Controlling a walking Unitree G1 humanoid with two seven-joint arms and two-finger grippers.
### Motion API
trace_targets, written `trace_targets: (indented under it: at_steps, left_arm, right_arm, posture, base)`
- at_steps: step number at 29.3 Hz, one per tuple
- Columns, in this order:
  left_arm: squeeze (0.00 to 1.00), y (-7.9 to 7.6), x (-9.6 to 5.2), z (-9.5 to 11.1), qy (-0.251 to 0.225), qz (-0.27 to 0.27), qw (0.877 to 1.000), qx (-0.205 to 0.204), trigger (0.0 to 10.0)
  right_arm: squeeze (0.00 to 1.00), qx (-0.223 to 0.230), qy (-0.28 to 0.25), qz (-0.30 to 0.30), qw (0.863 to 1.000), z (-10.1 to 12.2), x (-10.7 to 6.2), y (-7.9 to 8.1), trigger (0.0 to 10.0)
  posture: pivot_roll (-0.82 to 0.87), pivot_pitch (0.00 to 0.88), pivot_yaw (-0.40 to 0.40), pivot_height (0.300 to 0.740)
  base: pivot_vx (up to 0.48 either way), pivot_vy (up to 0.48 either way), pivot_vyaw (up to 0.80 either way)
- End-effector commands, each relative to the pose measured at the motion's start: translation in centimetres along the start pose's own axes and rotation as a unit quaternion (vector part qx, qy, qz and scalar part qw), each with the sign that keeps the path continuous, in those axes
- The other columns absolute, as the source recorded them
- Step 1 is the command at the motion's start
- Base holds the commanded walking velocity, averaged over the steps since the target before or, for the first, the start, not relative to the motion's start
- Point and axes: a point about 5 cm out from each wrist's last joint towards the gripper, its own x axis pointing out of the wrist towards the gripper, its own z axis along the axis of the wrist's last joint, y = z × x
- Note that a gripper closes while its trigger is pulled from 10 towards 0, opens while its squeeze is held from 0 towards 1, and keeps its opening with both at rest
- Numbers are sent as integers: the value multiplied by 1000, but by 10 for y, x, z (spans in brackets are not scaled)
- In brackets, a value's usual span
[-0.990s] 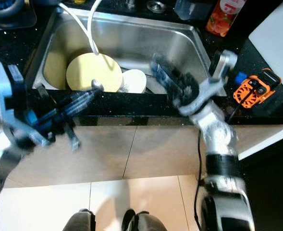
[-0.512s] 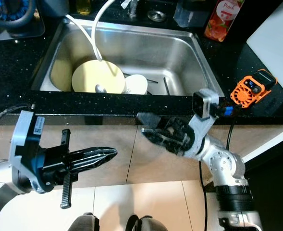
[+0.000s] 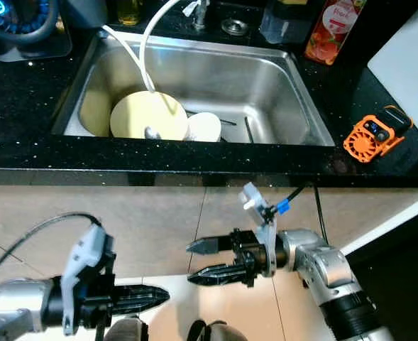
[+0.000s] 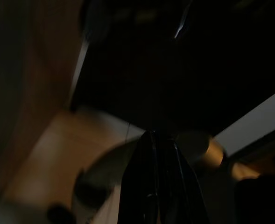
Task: Kitchen organization
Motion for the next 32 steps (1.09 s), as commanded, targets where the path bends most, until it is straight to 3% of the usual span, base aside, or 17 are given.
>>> trace_targets:
  at_steps: [1,5,9,10,14,16,18,19,21,22,23,27,28,31,32]
  left_arm:
    - [0,3,-1,-13,30,13,999,-8,10000]
    - [0,22,-1,-50,81,94,991,-43,10000]
    - [0,29,-1,-61,86,125,987,-49,10000]
    - [0,40,-2,-77,105,171,978,-55,10000]
    - [0,49,-4,-90,114,211,968,-69,10000]
    - [0,58,-6,-107,119,255,955,-90,10000]
    - [0,58,-6,-107,119,255,955,-90,10000]
    - [0,62,-8,-114,120,277,948,-99,10000]
    - [0,72,-14,-127,120,345,922,-124,10000]
    - [0,72,-14,-127,120,345,922,-124,10000]
    - [0,76,-16,-131,114,373,910,-137,10000]
    - [0,84,-18,-144,106,426,882,-169,10000]
    - [0,84,-18,-144,106,426,882,-169,10000]
    - [0,89,-20,-152,109,462,859,-191,10000]
    - [0,89,-20,-152,109,462,859,-191,10000]
  right_arm:
    - [0,16,27,-22,999,-14,-4,-2,10000]
    - [0,51,81,-107,990,-49,-18,-17,10000]
    - [0,70,105,-146,981,-66,-25,-22,10000]
    - [0,103,122,-195,968,-87,-35,-25,10000]
    - [0,122,133,-242,953,-103,-42,-28,10000]
    - [0,142,160,-319,923,-124,-53,-32,10000]
    - [0,142,160,-319,923,-124,-53,-32,10000]
    - [0,150,169,-349,909,-133,-57,-32,10000]
    - [0,177,164,-437,866,-149,-68,-32,10000]
    - [0,177,164,-437,866,-149,-68,-32,10000]
    - [0,189,158,-474,846,-155,-73,-32,10000]
    - [0,215,138,-574,778,-168,-87,-29,10000]
    - [0,215,138,-574,778,-168,-87,-29,10000]
    - [0,236,121,-633,727,-176,-97,-25,10000]
    - [0,236,121,-633,727,-176,-97,-25,10000]
  posture:
    - [235,95,-125,740]
    - [233,99,-125,740]
    - [229,100,-121,740]
    - [225,100,-121,740]
    - [220,99,-117,740]
    - [219,99,-115,740]
    - [219,99,-115,740]
    - [211,100,-111,740]
    - [210,100,-112,740]
    - [210,100,-112,740]
    - [206,101,-112,740]
    - [201,99,-114,740]
    - [201,99,-114,740]
    - [197,97,-114,740]
    - [197,97,-114,740]
  base:
    - [0,0,0]
    - [0,0,0]
    - [0,0,0]
    - [0,0,0]
    - [0,0,0]
    - [0,0,0]
    - [0,0,0]
    - [0,0,0]
    - [0,0,0]
    - [0,0,0]
    - [0,0,0]
    - [0,0,0]
    - [0,0,0]
    - [0,0,0]
    - [0,0,0]
